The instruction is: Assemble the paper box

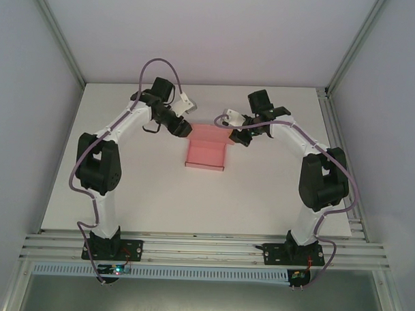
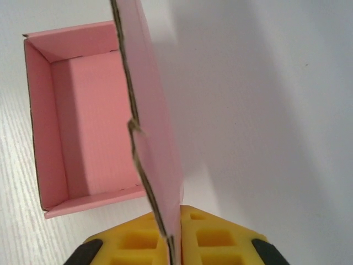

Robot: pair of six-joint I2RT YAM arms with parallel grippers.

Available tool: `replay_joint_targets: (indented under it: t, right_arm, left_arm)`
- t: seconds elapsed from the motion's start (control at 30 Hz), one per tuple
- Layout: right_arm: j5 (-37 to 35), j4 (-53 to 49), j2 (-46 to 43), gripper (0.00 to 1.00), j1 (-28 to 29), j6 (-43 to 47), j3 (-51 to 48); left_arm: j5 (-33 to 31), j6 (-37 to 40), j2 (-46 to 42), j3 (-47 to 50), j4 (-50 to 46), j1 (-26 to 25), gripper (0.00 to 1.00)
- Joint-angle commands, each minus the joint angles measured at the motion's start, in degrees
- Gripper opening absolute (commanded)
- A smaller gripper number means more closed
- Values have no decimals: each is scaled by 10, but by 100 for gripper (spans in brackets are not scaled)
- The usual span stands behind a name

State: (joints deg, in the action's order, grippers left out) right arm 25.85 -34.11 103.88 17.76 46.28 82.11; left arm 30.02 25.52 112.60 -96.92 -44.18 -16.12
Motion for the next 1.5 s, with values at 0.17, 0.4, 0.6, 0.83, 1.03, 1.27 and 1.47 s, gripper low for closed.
replay_joint_targets:
  t: [0.17, 0.4, 0.6, 0.83, 1.03, 1.27, 1.47]
  right_arm:
    - [-21, 19, -5, 5, -2, -35, 9]
    - [-177, 155, -43, 0, 52, -257, -42]
    - [-337, 348, -81, 0, 91, -582, -130]
    - [-440, 486, -100, 0, 143, -752, -215]
    - [-431, 550, -91, 0, 165, -835, -264]
    - [-392, 590, -100, 1, 175, -725, -314]
    - [-334, 683, -121, 1, 174, -640, -429]
  left_arm:
    - [-2, -7, -13, 32, -20, -17, 22]
    - [-147, -141, -25, 32, 51, -52, 0]
    - [-158, -365, -27, 29, 158, -83, 0]
    - [-159, -532, -54, 94, 297, -104, 0]
    - [-135, -637, -51, 131, 396, -103, 6]
    - [-114, -564, -48, 149, 380, -108, 2]
    - [-122, -414, -106, 305, 441, -134, 0]
